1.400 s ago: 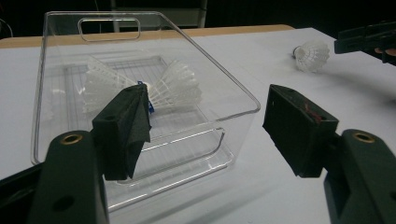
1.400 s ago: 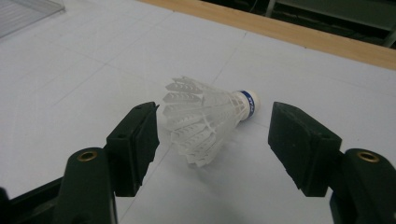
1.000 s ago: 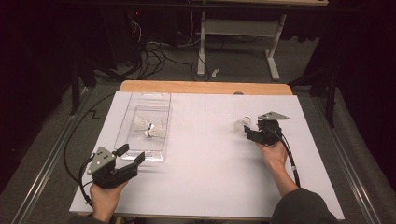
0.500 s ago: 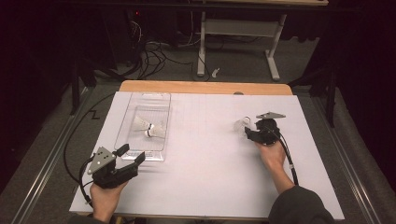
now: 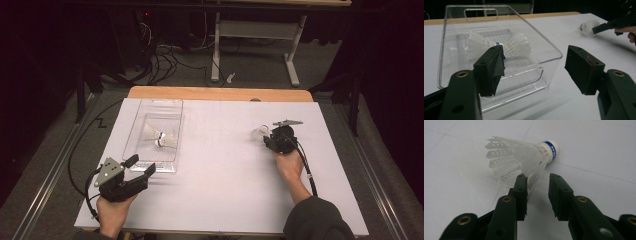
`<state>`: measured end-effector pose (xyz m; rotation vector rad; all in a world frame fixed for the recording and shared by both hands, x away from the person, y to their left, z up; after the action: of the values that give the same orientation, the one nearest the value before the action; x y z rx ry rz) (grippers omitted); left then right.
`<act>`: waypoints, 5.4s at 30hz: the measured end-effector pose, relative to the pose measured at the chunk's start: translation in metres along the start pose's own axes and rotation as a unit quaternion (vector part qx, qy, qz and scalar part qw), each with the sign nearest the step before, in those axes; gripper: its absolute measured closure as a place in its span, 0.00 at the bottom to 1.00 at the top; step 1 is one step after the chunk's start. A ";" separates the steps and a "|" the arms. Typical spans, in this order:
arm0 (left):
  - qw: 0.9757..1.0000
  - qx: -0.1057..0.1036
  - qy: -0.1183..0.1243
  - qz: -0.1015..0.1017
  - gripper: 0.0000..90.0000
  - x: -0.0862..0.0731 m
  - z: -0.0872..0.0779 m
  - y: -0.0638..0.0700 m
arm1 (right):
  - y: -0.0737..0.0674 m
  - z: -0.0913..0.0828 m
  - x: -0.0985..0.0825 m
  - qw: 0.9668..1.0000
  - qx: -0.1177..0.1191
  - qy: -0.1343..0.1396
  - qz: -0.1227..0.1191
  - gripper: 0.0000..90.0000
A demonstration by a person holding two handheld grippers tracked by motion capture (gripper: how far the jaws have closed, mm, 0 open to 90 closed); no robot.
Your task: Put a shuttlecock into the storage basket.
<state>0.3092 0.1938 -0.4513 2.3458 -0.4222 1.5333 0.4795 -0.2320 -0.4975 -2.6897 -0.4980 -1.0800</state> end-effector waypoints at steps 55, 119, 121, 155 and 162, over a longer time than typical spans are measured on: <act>1.000 -0.002 -0.009 0.006 0.36 0.001 0.003 0.002 | -0.028 -0.034 0.004 0.986 0.132 0.013 -0.104 1.00; 0.997 -0.052 -0.025 0.056 0.37 0.030 0.048 0.046 | -0.085 -0.041 0.013 0.973 0.182 0.017 -0.140 1.00; 0.996 -0.055 -0.024 0.058 0.37 0.032 0.051 0.049 | -0.086 -0.040 0.013 0.973 0.181 0.014 -0.140 1.00; 0.991 -0.100 -0.034 0.080 0.38 0.048 0.086 0.091 | -0.096 -0.040 0.021 0.972 0.186 0.016 -0.144 1.00; 0.990 -0.105 -0.037 0.084 0.38 0.049 0.091 0.097 | -0.100 -0.039 0.022 0.971 0.189 0.017 -0.146 1.00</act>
<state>0.3639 0.0648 -0.4322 2.2556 -0.7787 1.3980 0.4315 -0.1467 -0.4486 -2.3068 -1.0059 -0.9765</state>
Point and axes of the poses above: each handheld gripper's, and its own axes: z roughly forward along the jaws, x roughly out of its top, y roughly to its right, the point moved 6 cm from there along z, roughly forward along the jaws, and after that the axes turned 6 degrees about x, right-handed, at the moved point
